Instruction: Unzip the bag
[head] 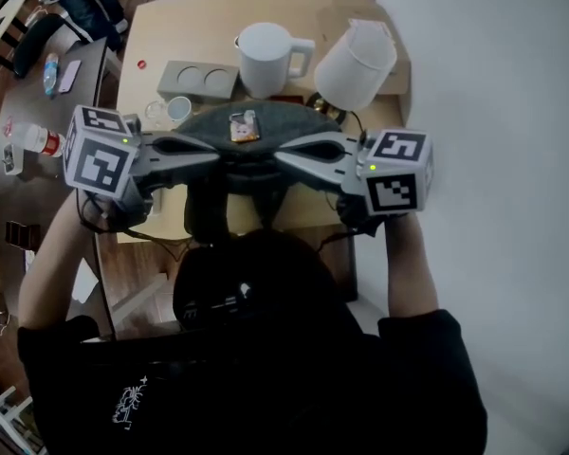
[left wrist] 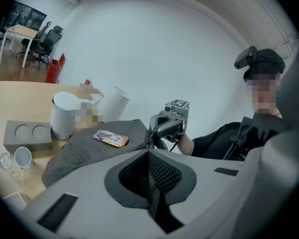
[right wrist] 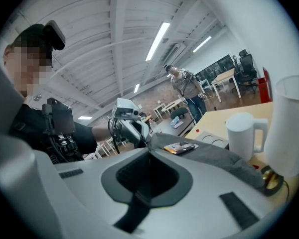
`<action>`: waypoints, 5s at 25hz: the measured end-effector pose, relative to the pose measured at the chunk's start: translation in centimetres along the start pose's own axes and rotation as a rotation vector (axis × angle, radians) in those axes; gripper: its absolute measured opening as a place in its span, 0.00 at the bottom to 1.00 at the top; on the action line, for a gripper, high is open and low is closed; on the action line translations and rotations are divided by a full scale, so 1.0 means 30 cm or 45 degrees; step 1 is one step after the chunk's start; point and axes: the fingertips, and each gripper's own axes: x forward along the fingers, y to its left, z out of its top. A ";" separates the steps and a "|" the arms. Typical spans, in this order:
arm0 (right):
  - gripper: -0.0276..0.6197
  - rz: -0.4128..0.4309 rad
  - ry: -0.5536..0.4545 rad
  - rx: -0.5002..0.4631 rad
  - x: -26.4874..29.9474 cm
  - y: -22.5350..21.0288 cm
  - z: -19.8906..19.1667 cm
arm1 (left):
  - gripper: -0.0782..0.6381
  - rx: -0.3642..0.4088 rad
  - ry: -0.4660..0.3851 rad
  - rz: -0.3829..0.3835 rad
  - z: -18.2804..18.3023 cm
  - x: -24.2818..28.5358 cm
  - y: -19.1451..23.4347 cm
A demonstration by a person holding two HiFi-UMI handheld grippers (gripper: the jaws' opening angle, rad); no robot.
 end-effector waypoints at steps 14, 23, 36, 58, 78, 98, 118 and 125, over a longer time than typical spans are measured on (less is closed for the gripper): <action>0.06 -0.056 -0.070 0.023 -0.014 -0.008 0.013 | 0.12 0.047 -0.131 0.006 0.015 -0.023 0.007; 0.06 -0.061 -0.084 0.036 -0.034 -0.027 0.025 | 0.12 0.029 -0.173 -0.015 0.035 -0.027 0.016; 0.06 -0.083 -0.097 0.038 -0.054 -0.042 0.026 | 0.11 0.027 -0.225 0.010 0.031 -0.065 0.028; 0.06 -0.109 -0.139 0.056 -0.083 -0.064 0.037 | 0.11 0.031 -0.266 0.025 0.036 -0.101 0.042; 0.06 -0.148 -0.178 0.074 -0.108 -0.082 0.045 | 0.11 0.029 -0.328 0.024 0.030 -0.158 0.060; 0.06 -0.190 -0.224 0.086 -0.141 -0.107 0.048 | 0.11 0.020 -0.372 0.028 0.031 -0.202 0.088; 0.06 -0.210 -0.258 0.109 -0.174 -0.129 0.054 | 0.11 0.012 -0.409 0.056 0.039 -0.241 0.104; 0.06 -0.209 -0.268 0.125 -0.193 -0.146 0.053 | 0.11 0.010 -0.423 0.075 0.051 -0.250 0.112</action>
